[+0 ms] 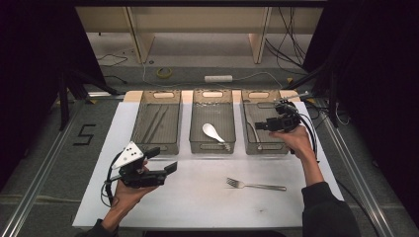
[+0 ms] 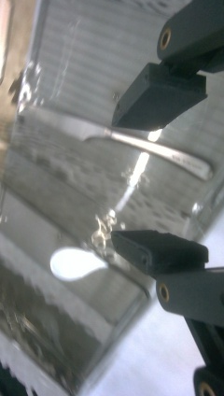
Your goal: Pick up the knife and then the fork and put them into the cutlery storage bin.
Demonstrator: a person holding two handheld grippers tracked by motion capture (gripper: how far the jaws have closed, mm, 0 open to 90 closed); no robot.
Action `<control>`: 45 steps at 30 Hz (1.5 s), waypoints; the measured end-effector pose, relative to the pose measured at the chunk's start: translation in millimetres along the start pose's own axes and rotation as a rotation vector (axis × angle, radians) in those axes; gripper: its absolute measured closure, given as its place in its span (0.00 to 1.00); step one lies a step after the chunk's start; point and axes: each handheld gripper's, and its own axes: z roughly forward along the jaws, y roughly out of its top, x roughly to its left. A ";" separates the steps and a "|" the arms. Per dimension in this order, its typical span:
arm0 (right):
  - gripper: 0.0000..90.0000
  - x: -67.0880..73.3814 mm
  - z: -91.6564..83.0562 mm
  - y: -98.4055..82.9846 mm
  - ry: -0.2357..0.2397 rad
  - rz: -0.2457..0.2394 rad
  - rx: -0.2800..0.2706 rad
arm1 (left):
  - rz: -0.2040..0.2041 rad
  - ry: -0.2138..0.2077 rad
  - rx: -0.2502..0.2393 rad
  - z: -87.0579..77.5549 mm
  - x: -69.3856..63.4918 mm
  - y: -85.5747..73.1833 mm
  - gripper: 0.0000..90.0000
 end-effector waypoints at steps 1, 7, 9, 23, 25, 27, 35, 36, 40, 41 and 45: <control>0.42 3.4 -2.7 -0.1 0.008 -0.013 -0.004 | 0.002 0.000 0.001 0.0 -0.1 0.0 0.18; 0.38 21.6 -16.2 -2.5 0.031 -0.090 -0.016 | 0.004 0.002 0.004 -0.1 0.1 -0.2 0.18; 0.37 26.8 -19.1 -4.5 0.038 -0.116 -0.008 | 0.004 0.002 0.004 -0.3 0.2 -0.3 0.18; 0.31 58.0 -40.8 -27.3 0.064 -0.226 -0.031 | 0.002 0.004 0.005 0.0 0.1 -0.4 0.17; 0.30 61.6 -42.9 -29.9 0.067 -0.238 -0.032 | 0.003 0.004 0.006 -0.3 0.3 -0.5 0.17; 0.30 64.7 -44.7 -32.5 0.063 -0.250 -0.029 | 0.001 0.005 0.004 -0.6 0.6 -0.4 0.17; 0.27 70.2 -41.4 -44.7 0.045 -0.302 0.028 | -0.001 0.006 0.002 -1.0 0.8 -0.7 0.17; 0.26 69.8 -40.2 -46.8 0.042 -0.305 0.040 | -0.002 0.005 0.001 -1.1 0.9 -0.7 0.17; 0.25 68.0 -35.2 -57.3 0.037 -0.320 0.089 | 0.000 0.006 0.003 -0.9 0.7 -0.6 0.17; 0.25 67.9 -33.9 -60.0 0.038 -0.323 0.103 | 0.004 0.006 0.003 -1.0 0.6 -0.5 0.17; 0.26 70.0 -29.6 -67.2 0.039 -0.346 0.153 | 0.001 0.005 0.002 -1.2 0.4 -0.5 0.17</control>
